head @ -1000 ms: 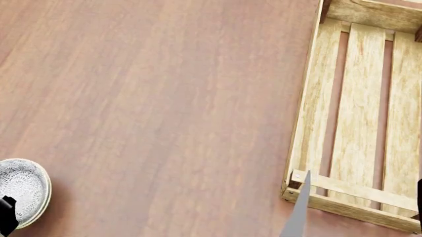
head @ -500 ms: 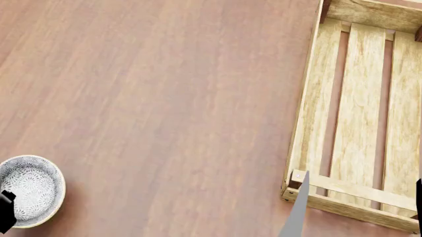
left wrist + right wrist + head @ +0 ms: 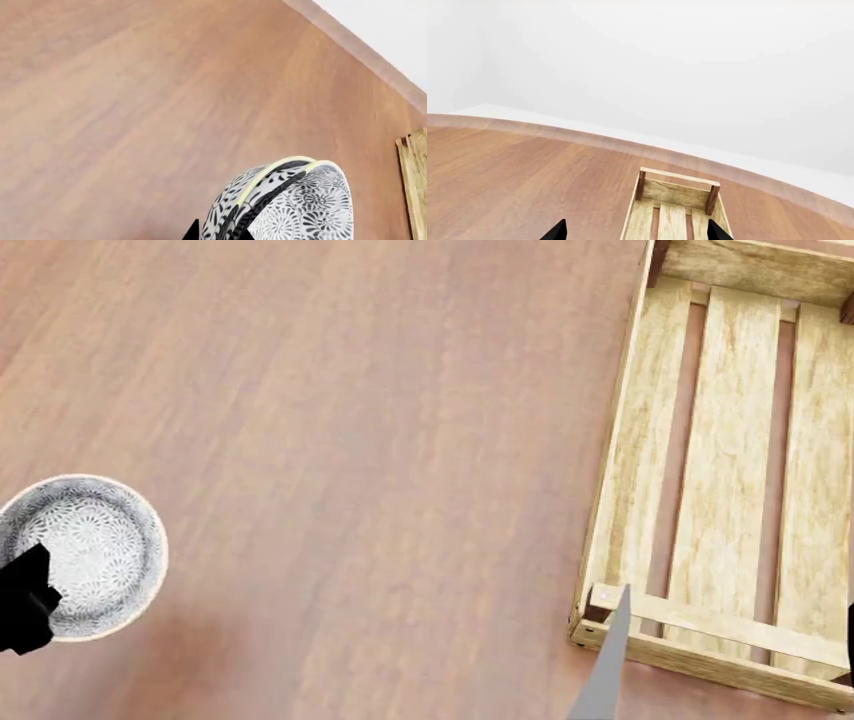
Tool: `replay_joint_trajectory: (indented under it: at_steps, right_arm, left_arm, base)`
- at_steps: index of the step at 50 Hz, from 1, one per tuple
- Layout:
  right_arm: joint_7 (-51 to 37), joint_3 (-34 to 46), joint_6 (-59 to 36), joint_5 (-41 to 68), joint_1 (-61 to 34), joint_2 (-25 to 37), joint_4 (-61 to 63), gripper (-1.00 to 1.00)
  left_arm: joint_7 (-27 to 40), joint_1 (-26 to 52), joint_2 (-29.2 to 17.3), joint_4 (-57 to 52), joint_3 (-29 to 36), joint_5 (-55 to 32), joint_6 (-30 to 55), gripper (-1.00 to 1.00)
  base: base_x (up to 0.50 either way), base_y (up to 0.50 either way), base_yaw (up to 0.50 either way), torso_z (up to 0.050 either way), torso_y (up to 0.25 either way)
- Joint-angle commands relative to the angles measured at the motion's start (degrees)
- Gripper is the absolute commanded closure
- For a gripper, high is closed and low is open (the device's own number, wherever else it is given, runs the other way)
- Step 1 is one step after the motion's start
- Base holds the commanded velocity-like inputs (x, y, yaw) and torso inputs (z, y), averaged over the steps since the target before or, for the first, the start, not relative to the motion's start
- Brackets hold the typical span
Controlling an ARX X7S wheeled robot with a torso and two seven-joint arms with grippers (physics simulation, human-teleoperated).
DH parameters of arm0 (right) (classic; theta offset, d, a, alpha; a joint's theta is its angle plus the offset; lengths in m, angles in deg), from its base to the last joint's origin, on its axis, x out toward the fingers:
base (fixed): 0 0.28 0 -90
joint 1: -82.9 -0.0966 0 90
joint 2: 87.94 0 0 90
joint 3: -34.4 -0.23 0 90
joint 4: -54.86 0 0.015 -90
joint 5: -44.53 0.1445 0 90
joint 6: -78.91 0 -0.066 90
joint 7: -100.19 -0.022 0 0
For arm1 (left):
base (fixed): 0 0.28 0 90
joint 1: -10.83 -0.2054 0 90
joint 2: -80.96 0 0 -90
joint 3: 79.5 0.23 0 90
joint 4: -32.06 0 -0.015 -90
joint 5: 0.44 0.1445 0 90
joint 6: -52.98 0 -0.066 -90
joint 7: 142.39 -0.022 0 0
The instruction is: Stack the right bowl on the left bowl and place them in the tray.
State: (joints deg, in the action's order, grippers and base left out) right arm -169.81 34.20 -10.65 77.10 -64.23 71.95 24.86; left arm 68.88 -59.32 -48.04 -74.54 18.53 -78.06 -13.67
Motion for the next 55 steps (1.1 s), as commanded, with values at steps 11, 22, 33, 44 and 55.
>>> replay_joint_trajectory:
  at_steps: [11, 22, 33, 44, 55]
  right_arm:
    - [0.10, -1.32, 0.34, -0.86, 0.04, -1.49, -0.02, -1.00]
    - [0.10, -0.55, 0.95, -1.03, -0.54, -1.35, -0.02, -1.00]
    - [0.10, 0.41, 1.29, -1.23, -1.31, -1.40, -0.02, -1.00]
    - [0.78, 2.62, 2.58, -1.67, -2.63, -1.43, -0.32, -1.00]
    - [8.90, 3.29, 7.80, -3.84, -1.43, 0.98, -2.86, -1.00]
  left_arm:
    - [-7.15, 7.16, -4.56, -17.05, 8.09, 21.37, 0.72, 1.00]
    - [-6.08, 10.41, -8.02, -23.55, 15.36, 32.21, 6.97, 1.00]
    - [-5.71, 11.23, -9.09, -25.25, 15.11, 33.34, 7.03, 1.00]
    - [-9.69, 11.70, -9.71, -25.98, 14.92, 32.99, 4.17, 1.00]
    - [-12.10, 12.10, -11.17, -26.95, 14.09, 30.83, 3.31, 1.00]
  base:
    - [0.00, 0.00, 0.00, 0.000, 0.001]
    - [0.00, 0.00, 0.00, 0.000, 0.001]
    - [0.00, 0.00, 0.00, 0.000, 0.001]
    - [0.00, 0.00, 0.00, 0.000, 0.000]
    - [0.00, 0.00, 0.00, 0.000, 0.001]
